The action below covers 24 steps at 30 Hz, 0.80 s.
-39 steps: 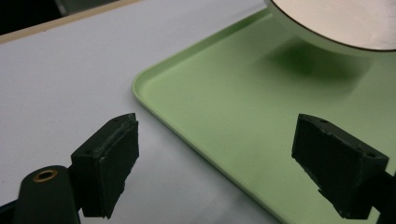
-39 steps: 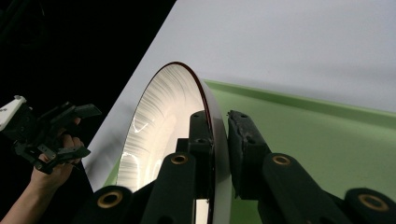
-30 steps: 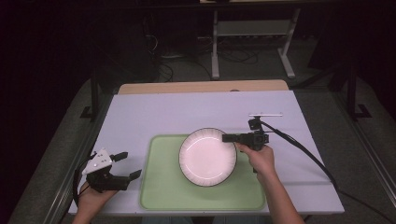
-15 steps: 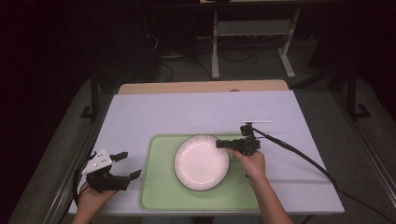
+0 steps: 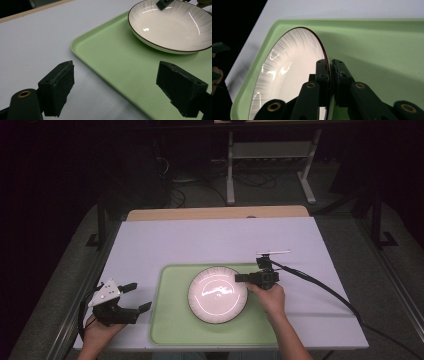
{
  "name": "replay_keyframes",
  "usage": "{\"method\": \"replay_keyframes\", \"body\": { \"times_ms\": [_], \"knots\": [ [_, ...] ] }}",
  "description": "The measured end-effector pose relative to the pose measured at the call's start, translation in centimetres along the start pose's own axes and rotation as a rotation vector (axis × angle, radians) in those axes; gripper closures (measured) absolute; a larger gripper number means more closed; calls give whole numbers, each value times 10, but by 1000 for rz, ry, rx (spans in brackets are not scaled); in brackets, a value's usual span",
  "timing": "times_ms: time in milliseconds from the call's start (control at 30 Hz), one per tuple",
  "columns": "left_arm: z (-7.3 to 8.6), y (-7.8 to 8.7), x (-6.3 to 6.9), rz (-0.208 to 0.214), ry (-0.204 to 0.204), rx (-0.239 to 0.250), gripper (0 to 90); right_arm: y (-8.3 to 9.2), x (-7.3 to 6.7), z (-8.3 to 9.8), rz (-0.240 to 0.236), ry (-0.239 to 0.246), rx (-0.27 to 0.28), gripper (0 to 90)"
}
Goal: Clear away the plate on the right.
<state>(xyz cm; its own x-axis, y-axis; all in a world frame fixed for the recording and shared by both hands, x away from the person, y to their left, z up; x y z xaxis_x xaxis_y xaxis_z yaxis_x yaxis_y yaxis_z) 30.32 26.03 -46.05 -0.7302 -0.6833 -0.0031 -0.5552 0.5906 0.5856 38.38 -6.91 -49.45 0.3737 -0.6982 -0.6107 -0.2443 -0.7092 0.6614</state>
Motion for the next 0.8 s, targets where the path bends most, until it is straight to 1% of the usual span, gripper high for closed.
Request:
{"method": "replay_keyframes", "body": {
  "times_ms": [167,433,800],
  "knots": [
    [0,0,0,1,2,-1,147,-3,6,6,43,8,-27,827],
    [0,-1,0,2,2,-3,147,-4,8,12,70,26,-53,815],
    [0,-1,1,2,-2,-4,147,-4,4,18,65,38,-58,817]
  ]
}}
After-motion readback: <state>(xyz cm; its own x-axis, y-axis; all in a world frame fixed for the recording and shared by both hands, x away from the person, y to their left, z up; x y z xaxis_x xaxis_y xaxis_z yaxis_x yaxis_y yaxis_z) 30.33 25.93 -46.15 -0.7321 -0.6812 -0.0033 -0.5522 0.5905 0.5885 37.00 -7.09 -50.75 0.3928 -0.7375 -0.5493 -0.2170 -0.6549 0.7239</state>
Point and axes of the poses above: each handheld gripper's, and its own axes: y roughly backward along the jaws, z roughly out of its underside, x roughly to its right, the point moved 9 cm from there along -y, roughly forward along the jaws, and after that the axes turned 6 degrees about -x, right-handed, at the moved point
